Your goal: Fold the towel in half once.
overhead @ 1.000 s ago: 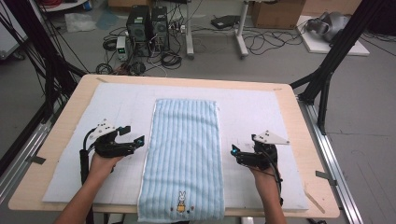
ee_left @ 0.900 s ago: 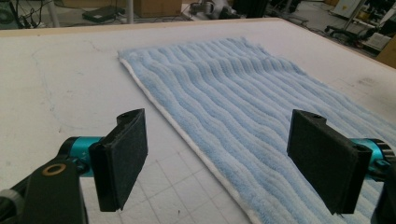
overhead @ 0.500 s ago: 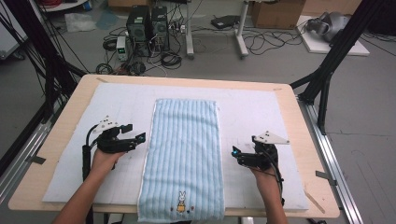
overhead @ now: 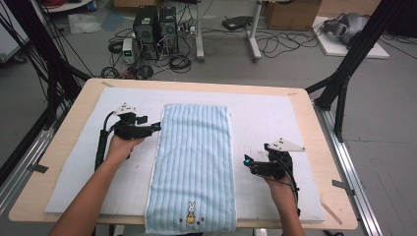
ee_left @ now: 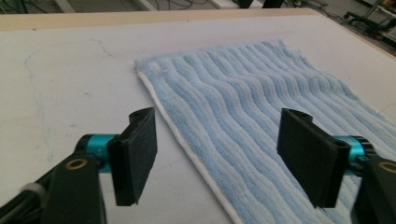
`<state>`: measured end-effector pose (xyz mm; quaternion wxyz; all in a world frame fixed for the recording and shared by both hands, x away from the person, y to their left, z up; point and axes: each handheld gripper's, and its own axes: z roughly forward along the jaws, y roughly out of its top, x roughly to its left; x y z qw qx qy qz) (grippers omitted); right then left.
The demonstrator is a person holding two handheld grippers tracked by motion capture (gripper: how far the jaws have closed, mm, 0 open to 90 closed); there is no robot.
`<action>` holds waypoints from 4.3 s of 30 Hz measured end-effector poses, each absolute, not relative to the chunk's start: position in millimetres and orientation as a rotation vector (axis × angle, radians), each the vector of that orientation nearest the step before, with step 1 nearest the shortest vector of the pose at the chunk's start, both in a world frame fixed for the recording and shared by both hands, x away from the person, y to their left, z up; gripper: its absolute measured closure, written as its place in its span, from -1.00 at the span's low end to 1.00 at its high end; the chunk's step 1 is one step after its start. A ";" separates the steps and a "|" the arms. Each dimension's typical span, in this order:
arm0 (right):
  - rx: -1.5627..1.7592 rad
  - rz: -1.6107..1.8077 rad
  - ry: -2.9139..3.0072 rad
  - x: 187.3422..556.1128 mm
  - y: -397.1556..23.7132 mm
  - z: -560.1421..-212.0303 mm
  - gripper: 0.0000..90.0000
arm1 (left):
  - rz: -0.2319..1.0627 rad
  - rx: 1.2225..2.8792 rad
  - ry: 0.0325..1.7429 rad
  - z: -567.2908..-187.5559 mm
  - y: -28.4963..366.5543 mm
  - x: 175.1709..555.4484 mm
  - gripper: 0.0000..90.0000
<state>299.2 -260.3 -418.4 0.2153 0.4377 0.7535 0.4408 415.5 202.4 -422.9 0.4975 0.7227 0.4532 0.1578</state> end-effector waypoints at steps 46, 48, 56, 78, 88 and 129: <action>1.285 1.110 2.289 421.6 -198.9 -433.6 -0.29 | 0.364 1.901 1.132 -451.7 178.5 443.9 0.91; 1.318 1.109 2.281 429.4 -195.7 -436.4 -0.07 | 0.364 1.900 1.132 -451.9 178.0 443.9 0.91; 1.309 0.975 2.305 445.3 -181.1 -440.5 0.58 | 0.356 1.895 1.142 -452.1 178.6 444.5 0.92; 1.193 1.206 2.213 420.9 -189.3 -415.4 0.91 | 0.309 1.701 1.084 -420.3 196.4 431.2 0.92; 1.131 1.259 2.257 383.5 -198.0 -412.3 0.91 | 0.303 1.706 0.969 -410.1 200.0 387.8 0.92; 1.190 1.233 2.196 319.6 -216.2 -428.1 -0.24 | 0.339 1.756 1.091 -426.9 207.0 377.8 -0.08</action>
